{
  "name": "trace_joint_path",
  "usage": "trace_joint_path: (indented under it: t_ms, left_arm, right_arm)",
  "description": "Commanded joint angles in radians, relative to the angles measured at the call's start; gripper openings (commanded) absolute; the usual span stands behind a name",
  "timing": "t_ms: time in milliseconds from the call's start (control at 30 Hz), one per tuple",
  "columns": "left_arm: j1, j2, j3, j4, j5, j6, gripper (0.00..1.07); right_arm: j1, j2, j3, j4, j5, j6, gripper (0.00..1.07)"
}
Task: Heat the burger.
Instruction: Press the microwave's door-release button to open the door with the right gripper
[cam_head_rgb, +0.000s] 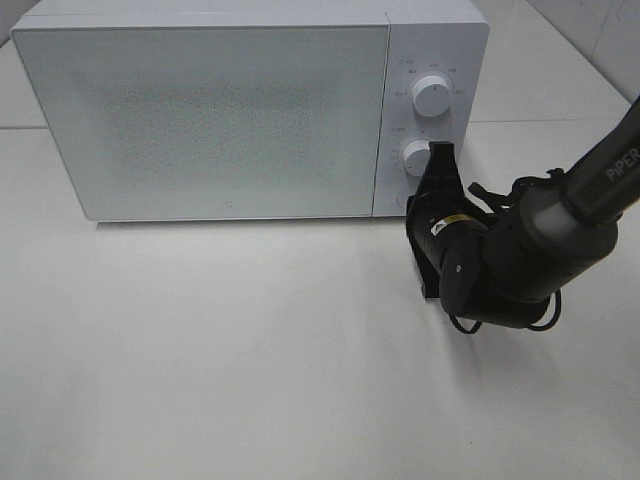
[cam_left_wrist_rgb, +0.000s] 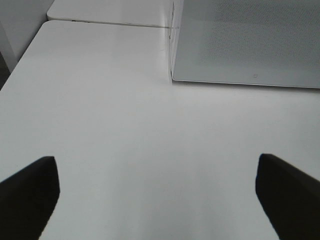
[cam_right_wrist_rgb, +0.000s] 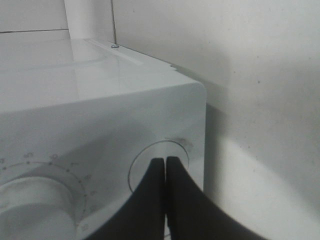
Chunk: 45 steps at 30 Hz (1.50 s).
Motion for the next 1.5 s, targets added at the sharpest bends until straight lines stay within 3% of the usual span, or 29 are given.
trace_joint_path:
  t_ms: [33,900,1333,1500]
  left_arm:
    - [0.004,-0.015,0.003,-0.002,0.002,-0.001,1.0]
    - [0.004,-0.015,0.003,-0.002,0.002,-0.001,1.0]
    - [0.004,-0.015,0.003,-0.002,0.002,-0.001,1.0]
    - [0.004,-0.015,0.003,-0.002,0.002,-0.001,1.0]
  right_arm:
    - [-0.006,0.01,-0.025,-0.005,0.008,-0.011,0.0]
    - [-0.017,0.034,-0.114,0.046,-0.126,-0.063,0.0]
    - [-0.033,0.077,-0.237,0.057,-0.256,-0.071,0.0]
    - [-0.035,0.075,-0.237,0.05,-0.251,-0.082,0.0]
